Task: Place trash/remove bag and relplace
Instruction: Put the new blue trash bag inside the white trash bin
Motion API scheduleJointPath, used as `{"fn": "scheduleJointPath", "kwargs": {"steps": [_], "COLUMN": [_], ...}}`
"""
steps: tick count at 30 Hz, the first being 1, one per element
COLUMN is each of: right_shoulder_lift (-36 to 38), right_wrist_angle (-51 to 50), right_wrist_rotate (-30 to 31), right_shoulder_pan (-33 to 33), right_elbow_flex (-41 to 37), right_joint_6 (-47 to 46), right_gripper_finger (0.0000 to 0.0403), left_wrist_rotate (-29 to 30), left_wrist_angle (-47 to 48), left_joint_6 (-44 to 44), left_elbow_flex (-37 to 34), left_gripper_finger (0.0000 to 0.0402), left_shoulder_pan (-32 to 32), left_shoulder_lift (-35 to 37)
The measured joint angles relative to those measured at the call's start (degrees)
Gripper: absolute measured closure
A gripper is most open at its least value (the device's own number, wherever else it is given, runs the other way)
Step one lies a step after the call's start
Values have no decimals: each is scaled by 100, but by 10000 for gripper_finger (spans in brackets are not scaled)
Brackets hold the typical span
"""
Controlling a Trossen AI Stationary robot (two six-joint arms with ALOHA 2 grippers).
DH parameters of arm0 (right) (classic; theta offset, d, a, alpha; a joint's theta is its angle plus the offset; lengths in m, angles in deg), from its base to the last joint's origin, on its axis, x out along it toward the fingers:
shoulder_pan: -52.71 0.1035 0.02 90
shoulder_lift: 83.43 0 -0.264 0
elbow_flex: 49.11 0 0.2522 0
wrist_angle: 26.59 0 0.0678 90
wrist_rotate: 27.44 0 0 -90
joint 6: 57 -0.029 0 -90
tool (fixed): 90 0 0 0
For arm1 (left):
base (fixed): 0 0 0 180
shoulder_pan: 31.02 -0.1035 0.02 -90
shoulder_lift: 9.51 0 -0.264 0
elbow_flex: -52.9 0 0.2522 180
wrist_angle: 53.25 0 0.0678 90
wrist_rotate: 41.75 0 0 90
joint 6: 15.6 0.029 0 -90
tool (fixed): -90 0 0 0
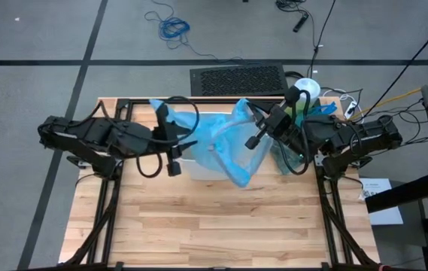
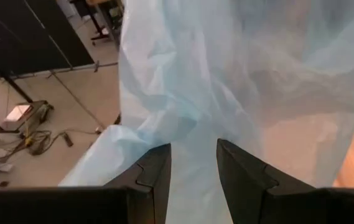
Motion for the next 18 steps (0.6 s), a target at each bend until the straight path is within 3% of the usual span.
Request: {"fn": "scheduleJointPath", "kwargs": {"steps": [9,18], "right_shoulder_lift": [0,0], "right_wrist_angle": [-17,-54], "right_wrist_rotate": [0,0], "right_shoulder_pan": [-2,-2], "right_elbow_flex": [0,0], "right_joint_6": [-37,-37], "right_gripper_finger": [403,403], "left_wrist_rotate": [1128,1873], "left_wrist_angle": [1236,1469], "left_joint_6": [-476,-625], "left_elbow_flex": [400,647], "left_gripper_finger": [276,276], "left_shoulder_pan": [274,458], "left_shoulder_lift": [0,-2]}}
